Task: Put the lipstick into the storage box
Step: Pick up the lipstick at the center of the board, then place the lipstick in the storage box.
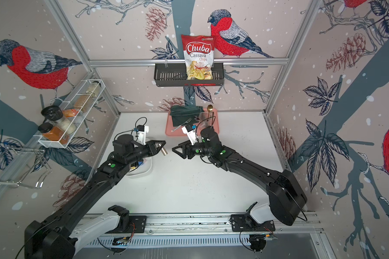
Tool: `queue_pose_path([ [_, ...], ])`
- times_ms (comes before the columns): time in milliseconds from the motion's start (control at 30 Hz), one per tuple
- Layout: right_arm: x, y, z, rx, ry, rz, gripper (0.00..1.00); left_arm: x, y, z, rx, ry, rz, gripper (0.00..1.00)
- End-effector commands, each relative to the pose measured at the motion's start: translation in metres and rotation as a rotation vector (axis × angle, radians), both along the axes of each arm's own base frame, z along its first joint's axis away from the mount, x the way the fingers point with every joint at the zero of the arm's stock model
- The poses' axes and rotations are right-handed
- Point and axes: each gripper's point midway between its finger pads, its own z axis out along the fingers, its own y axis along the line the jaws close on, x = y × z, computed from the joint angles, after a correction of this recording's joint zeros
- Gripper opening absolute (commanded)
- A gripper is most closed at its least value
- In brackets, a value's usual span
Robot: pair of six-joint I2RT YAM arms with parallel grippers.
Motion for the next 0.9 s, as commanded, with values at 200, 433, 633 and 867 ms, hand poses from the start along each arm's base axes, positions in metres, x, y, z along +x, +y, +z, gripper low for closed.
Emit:
queue_pose_path([
  [200, -0.004, -0.025, -0.008, 0.072, 0.021, -0.025, 0.64, 0.033, 0.149, -0.034, 1.063, 0.08, 0.426, 0.12],
  [433, -0.007, -0.025, -0.016, 0.073, 0.042, -0.008, 0.64, 0.07, 0.162, -0.056, 1.213, 0.093, 0.514, 0.12],
  [633, -0.011, -0.028, -0.032, 0.058, 0.068, 0.001, 0.63, 0.102, 0.173, -0.097, 1.272, 0.151, 0.523, 0.09],
  [867, -0.007, -0.039, -0.036, 0.053, 0.074, -0.014, 0.64, 0.119, 0.197, -0.126, 1.297, 0.195, 0.558, 0.07],
])
